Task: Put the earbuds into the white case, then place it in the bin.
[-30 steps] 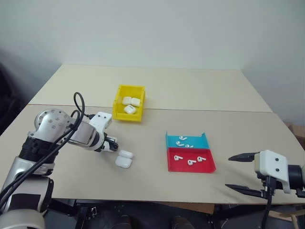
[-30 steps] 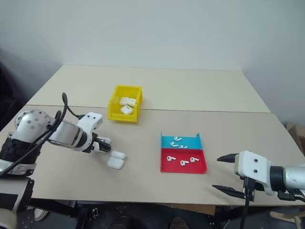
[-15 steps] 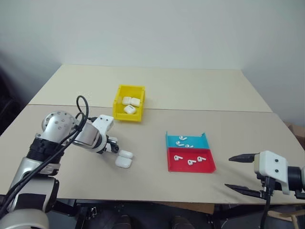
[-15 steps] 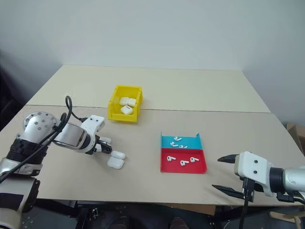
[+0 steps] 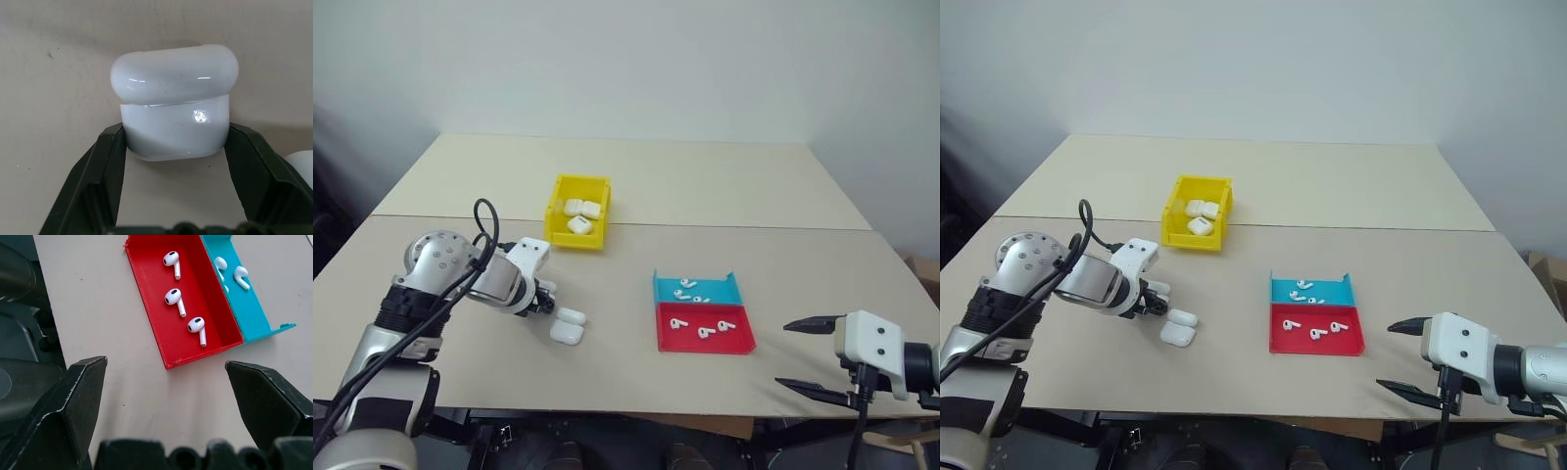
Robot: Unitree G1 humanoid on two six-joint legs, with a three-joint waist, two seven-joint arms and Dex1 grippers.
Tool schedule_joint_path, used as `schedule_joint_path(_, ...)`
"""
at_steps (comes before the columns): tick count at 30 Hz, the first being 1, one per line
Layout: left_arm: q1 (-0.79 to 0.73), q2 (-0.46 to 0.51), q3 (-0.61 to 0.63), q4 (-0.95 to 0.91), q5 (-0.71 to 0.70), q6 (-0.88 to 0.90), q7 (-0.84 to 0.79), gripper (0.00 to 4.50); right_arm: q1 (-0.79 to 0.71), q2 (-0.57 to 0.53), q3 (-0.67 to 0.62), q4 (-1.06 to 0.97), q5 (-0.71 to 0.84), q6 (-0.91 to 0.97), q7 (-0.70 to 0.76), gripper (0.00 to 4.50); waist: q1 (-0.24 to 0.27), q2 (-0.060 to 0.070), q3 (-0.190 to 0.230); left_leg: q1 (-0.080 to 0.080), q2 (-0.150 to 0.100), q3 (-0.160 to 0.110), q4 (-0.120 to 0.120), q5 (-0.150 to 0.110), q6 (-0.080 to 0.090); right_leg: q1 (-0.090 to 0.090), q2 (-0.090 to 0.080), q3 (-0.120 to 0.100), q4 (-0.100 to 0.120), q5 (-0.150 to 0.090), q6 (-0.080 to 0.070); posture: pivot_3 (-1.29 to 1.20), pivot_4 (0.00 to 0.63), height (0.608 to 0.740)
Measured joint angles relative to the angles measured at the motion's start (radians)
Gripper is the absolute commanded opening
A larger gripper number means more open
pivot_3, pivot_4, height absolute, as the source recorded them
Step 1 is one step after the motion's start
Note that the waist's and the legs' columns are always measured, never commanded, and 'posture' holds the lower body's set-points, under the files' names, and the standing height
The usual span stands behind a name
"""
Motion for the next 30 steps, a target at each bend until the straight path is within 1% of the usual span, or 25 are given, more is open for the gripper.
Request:
schedule_joint_path(4, 0.007, 0.002, 0.000, -0.039, 0.028, 0.000, -0.026, 2.76, 0.000, 0.000, -0.001, 0.000, 0.000, 0.000, 0.002, 4.50, 0.000, 0.000, 0.000, -0.001, 0.000, 0.000, 0.000, 0.000, 0.000, 0.000, 0.000, 0.000, 0.000, 0.000, 0.000, 0.00, 0.150, 0.740)
schedule_joint_path(6, 0.014, 0.010, 0.023, -0.083, 0.059, 0.000, -0.053, 2.76, -0.001, 0.000, -0.004, 0.000, 0.001, 0.000, 0.004, 4.50, 0.000, 0.000, 0.000, -0.002, 0.000, 0.000, 0.000, 0.000, 0.000, -0.001, 0.000, 0.000, 0.000, 0.000, 0.000, 0.00, 0.150, 0.740)
schedule_joint_path(8, 0.016, 0.046, 0.045, -0.152, 0.085, -0.001, -0.104, 2.76, -0.006, -0.005, -0.012, 0.000, 0.003, 0.001, 0.009, 4.50, -0.002, 0.000, 0.000, -0.002, 0.000, 0.000, 0.000, 0.000, 0.000, -0.002, 0.000, 0.000, -0.001, 0.000, 0.000, 0.00, 0.150, 0.740)
schedule_joint_path(10, 0.035, 0.118, 0.086, -0.271, 0.139, -0.031, -0.212, 2.76, -0.025, -0.025, -0.025, -0.004, 0.014, 0.014, 0.010, 4.50, -0.006, 0.000, 0.000, -0.002, 0.000, 0.000, -0.001, 0.000, -0.001, -0.002, 0.000, 0.000, -0.001, 0.000, 0.000, 0.00, 0.150, 0.740)
schedule_joint_path(12, 0.091, 0.181, 0.130, -0.379, 0.215, -0.131, -0.334, 2.76, -0.063, -0.053, -0.035, -0.014, 0.026, 0.034, 0.010, 4.50, -0.007, 0.000, 0.000, -0.001, 0.000, 0.001, -0.001, 0.000, -0.001, -0.001, 0.000, 0.001, -0.001, 0.000, 0.000, 0.00, 0.150, 0.740)
schedule_joint_path(13, 0.142, 0.214, 0.141, -0.437, 0.280, -0.217, -0.413, 2.76, -0.082, -0.076, -0.038, -0.020, 0.041, 0.056, 0.010, 4.50, -0.007, 0.001, 0.000, 0.000, 0.000, 0.001, -0.001, 0.000, -0.001, -0.001, 0.000, 0.001, -0.001, 0.000, 0.000, 0.00, 0.150, 0.740)
schedule_joint_path(14, 0.191, 0.232, 0.145, -0.479, 0.349, -0.300, -0.499, 2.76, -0.106, -0.099, -0.039, -0.028, 0.058, 0.081, 0.010, 4.50, -0.001, 0.001, 0.000, 0.000, 0.000, 0.001, -0.001, 0.000, -0.002, 0.000, 0.000, 0.000, -0.001, 0.000, 0.000, 0.00, 0.150, 0.740)
schedule_joint_path(16, 0.268, 0.241, 0.151, -0.509, 0.431, -0.427, -0.629, 2.76, -0.148, -0.147, -0.026, -0.040, 0.063, 0.118, 0.011, 4.50, 0.001, 0.001, 0.000, 0.000, 0.000, 0.002, -0.001, 0.001, -0.003, -0.001, 0.000, 0.000, -0.001, 0.000, -0.001, 0.00, 0.150, 0.740)
schedule_joint_path(17, 0.332, 0.236, 0.157, -0.529, 0.498, -0.540, -0.715, 2.76, -0.185, -0.191, -0.005, -0.047, 0.069, 0.141, 0.012, 4.50, 0.003, 0.001, 0.000, 0.000, 0.000, 0.002, -0.001, 0.001, -0.003, 0.000, -0.001, 0.000, -0.002, 0.001, -0.001, 0.00, 0.150, 0.740)
schedule_joint_path(19, 0.430, 0.180, 0.171, -0.539, 0.611, -0.759, -0.865, 2.76, -0.267, -0.278, 0.058, -0.062, 0.079, 0.184, 0.012, 4.50, 0.007, 0.001, 0.000, -0.001, 0.001, 0.002, -0.001, 0.001, -0.003, 0.000, -0.001, 0.000, -0.003, 0.001, -0.002, 0.00, 0.150, 0.740)
schedule_joint_path(21, 0.504, 0.098, 0.178, -0.537, 0.727, -1.009, -0.999, 2.76, -0.355, -0.321, 0.135, -0.074, 0.092, 0.217, 0.009, 4.50, 0.009, 0.001, 0.000, -0.002, 0.001, 0.002, -0.001, 0.001, -0.002, -0.001, -0.001, 0.000, -0.005, 0.001, -0.002, 0.00, 0.150, 0.740)
schedule_joint_path(23, 0.542, 0.023, 0.177, -0.514, 0.809, -1.228, -1.140, 2.76, -0.449, -0.353, 0.242, -0.088, 0.097, 0.241, 0.010, 4.50, 0.013, 0.001, 0.000, -0.005, 0.001, 0.002, -0.001, 0.000, -0.001, -0.003, -0.001, 0.000, -0.006, 0.001, -0.002, 0.00, 0.150, 0.740)
schedule_joint_path(26, 0.562, -0.073, 0.182, -0.457, 0.853, -1.441, -1.318, 2.76, -0.586, -0.362, 0.394, -0.091, 0.078, 0.279, 0.010, 4.50, 0.015, 0.001, 0.000, -0.008, 0.001, 0.003, -0.001, -0.001, 0.000, -0.004, -0.001, 0.000, -0.006, 0.001, -0.002, 0.00, 0.150, 0.740)
schedule_joint_path(28, 0.587, -0.112, 0.178, -0.424, 0.849, -1.547, -1.476, 2.76, -0.693, -0.358, 0.532, -0.085, 0.015, 0.315, 0.017, 4.50, 0.014, 0.001, 0.000, -0.009, 0.002, 0.003, 0.000, -0.001, 0.000, -0.007, -0.001, 0.000, -0.005, 0.001, -0.002, 0.00, 0.150, 0.740)
schedule_joint_path(29, 0.596, -0.128, 0.175, -0.406, 0.846, -1.588, -1.557, 2.76, -0.733, -0.353, 0.599, -0.079, -0.027, 0.321, 0.029, 4.32, 0.013, 0.001, 0.000, -0.010, 0.002, 0.003, 0.000, -0.001, 0.000, -0.008, -0.001, 0.000, -0.005, 0.001, -0.002, 0.00, 0.150, 0.740)
schedule_joint_path(30, 0.598, -0.137, 0.172, -0.401, 0.845, -1.601, -1.593, 2.76, -0.742, -0.349, 0.626, -0.075, -0.045, 0.322, 0.034, 4.13, 0.012, 0.001, 0.000, -0.010, 0.002, 0.003, 0.000, -0.001, 0.000, -0.009, -0.001, 0.000, -0.004, 0.001, -0.002, 0.00, 0.150, 0.740)
